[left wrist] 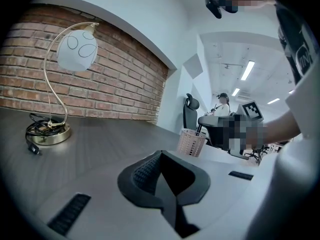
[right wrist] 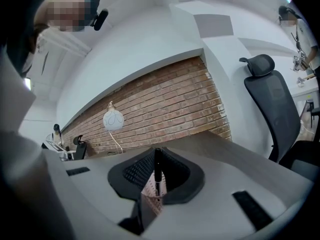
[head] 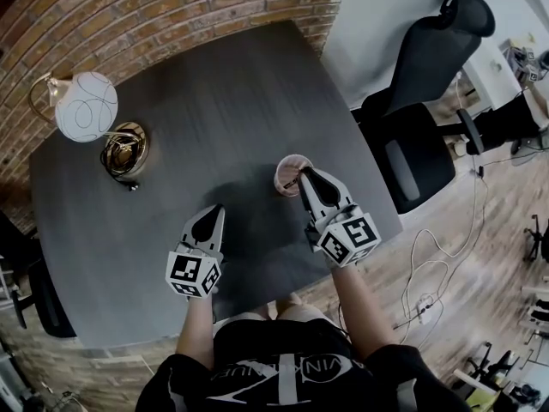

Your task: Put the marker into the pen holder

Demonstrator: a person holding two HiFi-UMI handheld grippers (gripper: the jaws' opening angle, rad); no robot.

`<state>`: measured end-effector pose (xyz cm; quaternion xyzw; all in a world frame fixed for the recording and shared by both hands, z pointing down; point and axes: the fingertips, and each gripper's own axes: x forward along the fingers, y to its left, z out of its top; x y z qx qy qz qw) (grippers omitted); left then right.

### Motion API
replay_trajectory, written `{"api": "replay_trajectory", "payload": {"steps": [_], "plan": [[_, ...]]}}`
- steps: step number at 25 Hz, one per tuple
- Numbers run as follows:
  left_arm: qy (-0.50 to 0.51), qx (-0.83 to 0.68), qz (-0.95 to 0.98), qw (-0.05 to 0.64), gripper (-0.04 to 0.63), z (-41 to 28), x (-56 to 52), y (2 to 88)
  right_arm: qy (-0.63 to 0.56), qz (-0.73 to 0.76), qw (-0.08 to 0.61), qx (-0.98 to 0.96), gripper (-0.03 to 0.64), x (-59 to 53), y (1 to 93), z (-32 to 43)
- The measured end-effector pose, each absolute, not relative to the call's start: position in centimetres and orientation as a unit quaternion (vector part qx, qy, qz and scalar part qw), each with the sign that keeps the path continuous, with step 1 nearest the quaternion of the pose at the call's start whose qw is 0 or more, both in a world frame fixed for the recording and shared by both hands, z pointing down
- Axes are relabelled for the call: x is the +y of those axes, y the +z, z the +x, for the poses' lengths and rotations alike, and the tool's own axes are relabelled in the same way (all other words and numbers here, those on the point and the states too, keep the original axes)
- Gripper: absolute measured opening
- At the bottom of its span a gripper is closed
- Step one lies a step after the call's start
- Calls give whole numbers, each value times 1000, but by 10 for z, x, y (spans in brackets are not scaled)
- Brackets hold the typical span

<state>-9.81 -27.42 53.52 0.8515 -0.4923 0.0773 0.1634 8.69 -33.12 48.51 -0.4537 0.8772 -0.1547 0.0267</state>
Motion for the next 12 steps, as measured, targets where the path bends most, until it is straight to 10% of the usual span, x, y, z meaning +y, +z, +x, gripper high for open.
{"api": "replay_trajectory", "payload": {"steps": [12], "plan": [[87, -485, 856, 158, 12, -92, -272, 540, -132, -463, -25, 876, 51, -335, 497, 87]]}}
